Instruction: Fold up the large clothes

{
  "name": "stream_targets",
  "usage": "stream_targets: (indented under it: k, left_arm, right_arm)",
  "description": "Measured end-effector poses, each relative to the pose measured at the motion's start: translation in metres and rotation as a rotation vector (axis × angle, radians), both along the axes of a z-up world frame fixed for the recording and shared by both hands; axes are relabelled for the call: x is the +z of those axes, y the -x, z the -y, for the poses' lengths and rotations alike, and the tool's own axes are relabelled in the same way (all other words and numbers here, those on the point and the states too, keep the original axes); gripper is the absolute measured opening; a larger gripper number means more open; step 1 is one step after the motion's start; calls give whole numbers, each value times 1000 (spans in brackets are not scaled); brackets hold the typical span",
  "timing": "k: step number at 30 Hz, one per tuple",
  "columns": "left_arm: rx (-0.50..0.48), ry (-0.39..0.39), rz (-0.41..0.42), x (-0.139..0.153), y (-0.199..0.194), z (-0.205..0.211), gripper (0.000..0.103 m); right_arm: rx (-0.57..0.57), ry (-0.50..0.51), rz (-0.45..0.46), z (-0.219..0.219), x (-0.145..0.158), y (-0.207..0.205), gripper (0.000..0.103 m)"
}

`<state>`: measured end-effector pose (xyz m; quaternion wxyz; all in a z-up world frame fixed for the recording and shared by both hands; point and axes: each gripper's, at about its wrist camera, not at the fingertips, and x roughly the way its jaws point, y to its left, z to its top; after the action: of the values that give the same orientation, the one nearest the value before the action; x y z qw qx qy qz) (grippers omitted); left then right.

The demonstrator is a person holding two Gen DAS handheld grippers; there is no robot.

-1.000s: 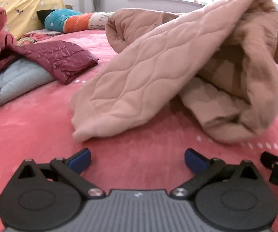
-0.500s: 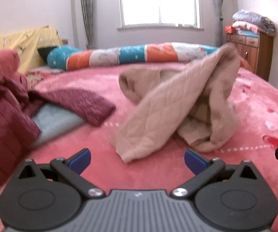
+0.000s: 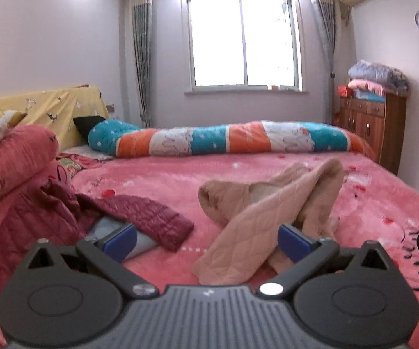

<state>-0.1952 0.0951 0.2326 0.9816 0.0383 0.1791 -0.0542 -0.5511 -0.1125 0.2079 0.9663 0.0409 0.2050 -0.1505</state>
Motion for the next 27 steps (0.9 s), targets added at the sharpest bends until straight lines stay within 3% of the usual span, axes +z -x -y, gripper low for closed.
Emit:
stream_targets:
  k: [8,12,27]
  left_arm:
    - [-11,6,81,22,18,-5,102]
    - [-12,17,109,26,26,-7,102]
    - [-3,22,135,31,41,-11,102]
  right_arm:
    - [7,12,34,-8,25,11,103]
    - [16,40,50,-12,22,9,103]
    - [66,77,125,-21,27,37,103]
